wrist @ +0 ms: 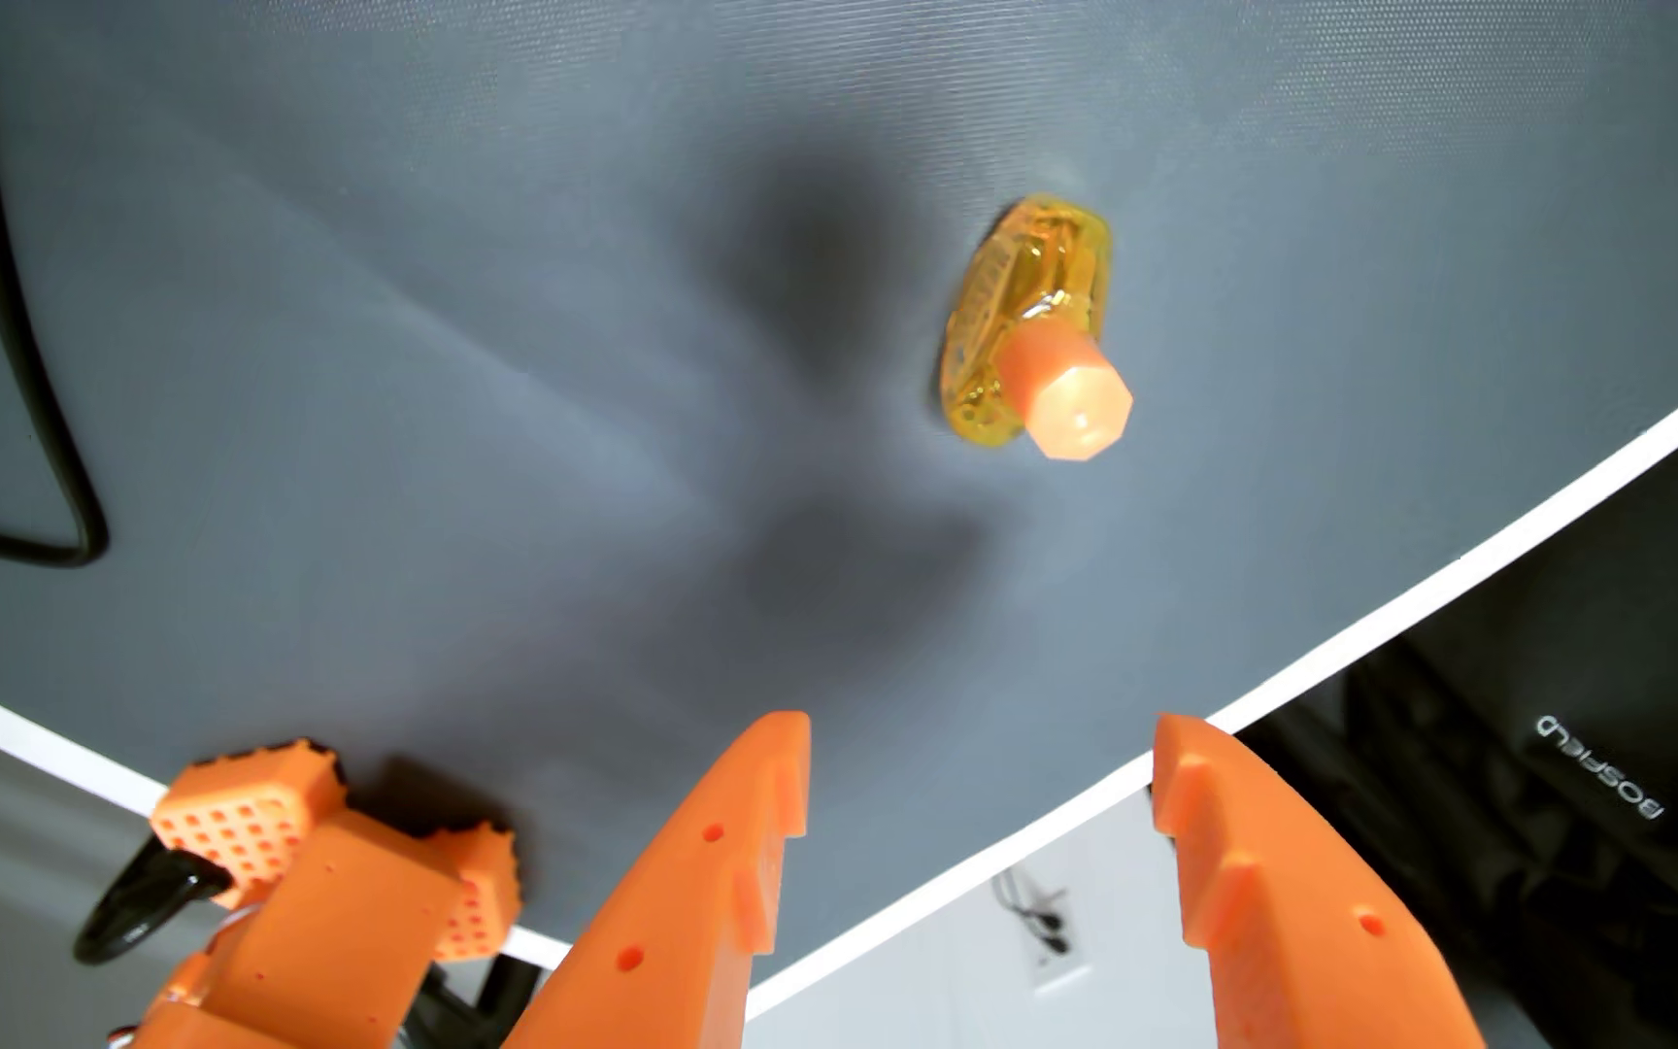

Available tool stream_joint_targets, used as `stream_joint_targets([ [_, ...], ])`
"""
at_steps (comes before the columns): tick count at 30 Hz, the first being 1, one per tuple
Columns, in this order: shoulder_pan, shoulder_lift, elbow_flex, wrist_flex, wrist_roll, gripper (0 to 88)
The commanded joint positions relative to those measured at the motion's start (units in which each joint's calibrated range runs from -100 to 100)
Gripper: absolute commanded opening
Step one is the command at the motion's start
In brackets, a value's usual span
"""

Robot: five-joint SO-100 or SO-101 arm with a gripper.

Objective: Grab the eyedrops

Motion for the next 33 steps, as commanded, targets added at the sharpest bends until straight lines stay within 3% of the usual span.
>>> stream_joint_targets([
  [1,-0.28,2.23,-5.82,0.97,-0.69,20.0],
  [7,-0.03,11.57,-12.93,0.8,-0.75,20.4],
  [12,0.13,18.36,-19.05,1.15,-0.75,27.2],
  [33,0.38,27.11,-19.41,-3.09,-1.84,27.1],
])
